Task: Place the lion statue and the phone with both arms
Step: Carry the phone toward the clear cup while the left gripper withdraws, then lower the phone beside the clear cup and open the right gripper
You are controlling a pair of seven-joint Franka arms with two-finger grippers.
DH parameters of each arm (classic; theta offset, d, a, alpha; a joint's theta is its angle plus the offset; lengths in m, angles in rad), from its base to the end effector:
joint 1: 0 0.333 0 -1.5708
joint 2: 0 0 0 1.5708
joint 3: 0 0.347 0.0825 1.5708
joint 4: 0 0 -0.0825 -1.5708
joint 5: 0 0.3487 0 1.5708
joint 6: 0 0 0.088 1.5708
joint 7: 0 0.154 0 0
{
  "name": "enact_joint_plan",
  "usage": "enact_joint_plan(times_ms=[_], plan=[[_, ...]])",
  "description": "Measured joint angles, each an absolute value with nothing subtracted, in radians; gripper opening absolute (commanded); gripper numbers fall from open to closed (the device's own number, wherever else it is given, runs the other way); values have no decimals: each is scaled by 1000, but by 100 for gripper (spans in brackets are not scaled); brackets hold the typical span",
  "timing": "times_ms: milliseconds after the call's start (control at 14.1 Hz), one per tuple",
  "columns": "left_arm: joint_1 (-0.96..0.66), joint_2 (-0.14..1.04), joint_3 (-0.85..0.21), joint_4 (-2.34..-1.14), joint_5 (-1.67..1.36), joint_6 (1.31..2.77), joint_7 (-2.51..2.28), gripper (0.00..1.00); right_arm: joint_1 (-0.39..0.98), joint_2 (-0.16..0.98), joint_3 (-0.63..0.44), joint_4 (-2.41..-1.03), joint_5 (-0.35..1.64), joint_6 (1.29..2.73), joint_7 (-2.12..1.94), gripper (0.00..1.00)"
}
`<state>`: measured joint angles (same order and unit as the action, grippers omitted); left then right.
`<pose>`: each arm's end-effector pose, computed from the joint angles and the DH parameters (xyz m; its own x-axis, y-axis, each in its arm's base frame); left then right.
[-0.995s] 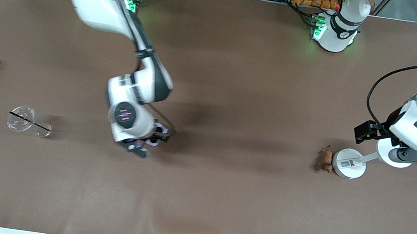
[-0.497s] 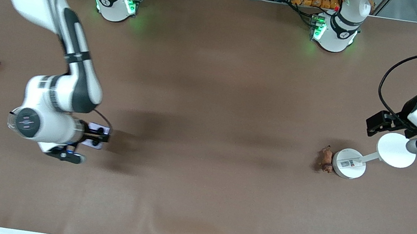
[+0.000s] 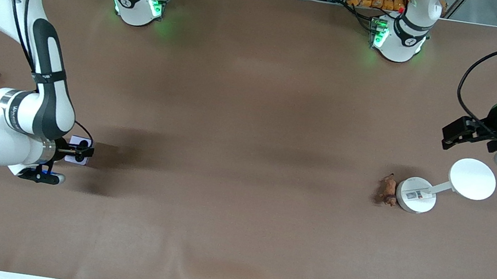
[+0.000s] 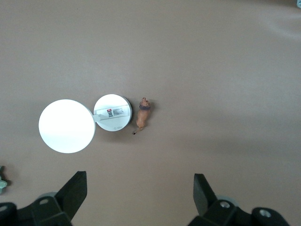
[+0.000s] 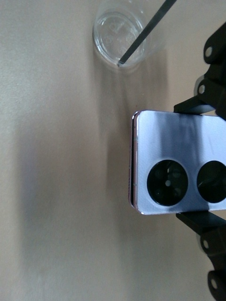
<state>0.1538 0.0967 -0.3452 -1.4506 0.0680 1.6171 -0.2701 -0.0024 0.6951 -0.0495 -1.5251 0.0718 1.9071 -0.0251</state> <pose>0.5528 -0.0865 0.6166 0.9934 0.0799 0.0820 0.0813 -0.9966 -0.0139 0.6494 -0.0212 0.2283 0.9507 -0.0468 -0.3065 -0.0598 -0.9977 -0.0332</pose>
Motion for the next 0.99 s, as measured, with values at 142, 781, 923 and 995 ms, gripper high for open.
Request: enact_joint_plan(times_ms=[142, 781, 923, 995], plan=[[100, 72, -277, -1462, 53, 1601, -245, 100, -3, 703, -48, -1528, 58, 1927, -25, 36], [-4, -8, -121, -1545, 10, 1586, -154, 100, -2, 735, -42, -1514, 15, 1993, -24, 100], [-5, -10, -116, -1545, 10, 1585, -146, 100, 0, 734, -37, -1483, 15, 1994, -23, 100], [-6, -12, -116, -1545, 10, 1579, -145, 100, 1, 732, -35, -1461, 15, 1994, -22, 100]])
